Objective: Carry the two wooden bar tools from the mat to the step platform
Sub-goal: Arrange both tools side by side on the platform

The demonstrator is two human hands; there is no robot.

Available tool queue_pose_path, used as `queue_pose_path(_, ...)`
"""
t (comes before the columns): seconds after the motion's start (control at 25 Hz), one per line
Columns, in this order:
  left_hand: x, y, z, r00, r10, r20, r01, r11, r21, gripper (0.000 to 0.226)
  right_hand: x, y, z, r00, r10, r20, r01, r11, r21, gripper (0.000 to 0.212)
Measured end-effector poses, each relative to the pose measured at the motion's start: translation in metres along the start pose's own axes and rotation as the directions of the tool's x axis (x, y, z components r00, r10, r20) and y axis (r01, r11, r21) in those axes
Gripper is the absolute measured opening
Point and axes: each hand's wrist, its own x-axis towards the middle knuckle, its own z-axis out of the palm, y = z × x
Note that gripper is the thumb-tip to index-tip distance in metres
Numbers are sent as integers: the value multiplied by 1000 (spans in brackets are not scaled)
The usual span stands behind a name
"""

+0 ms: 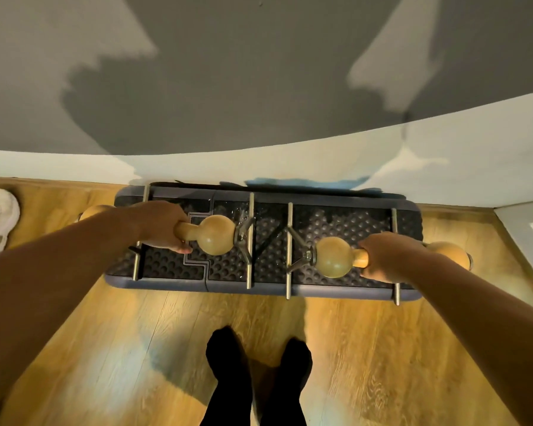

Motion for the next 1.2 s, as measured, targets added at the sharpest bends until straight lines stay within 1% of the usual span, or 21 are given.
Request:
queue_pose_path(0.12,-3,3,-1,1000,-24,-3,24,1000,8,25,-2,-2,-2,1000,-1,2,1,1000,-7,13)
queue_pose_path(0.28,-7,11,4,1000,3,-4,-3,1000,5,24,0,-11,-16,1000,0,10,-1,1000,4,16)
queue_pose_path(0.44,-5,17,-2,999,5,-49,-3,1000,28,24,2,-21,-27,1000,-11,-24,11,1000,11,9)
queue_pose_path(0.56,0,22,-5,998,10,-63,-9,1000,17,22,6,-28,-29,998,-25,-49,26,999,32,9)
queue_pose_path(0.68,5,27,-1,996,40,-83,-38,999,23,25,11,-36,-30,997,-39,-69,42,999,34,11)
queue_pose_path(1.04,10,34,3,995,65,-74,-66,998,-7,27,20,-47,-18,994,-40,-104,43,999,21,8)
queue_pose_path(1.2,8,28,7,996,71,-50,-74,996,-56,22,21,-52,-18,994,-49,-96,49,999,5,4)
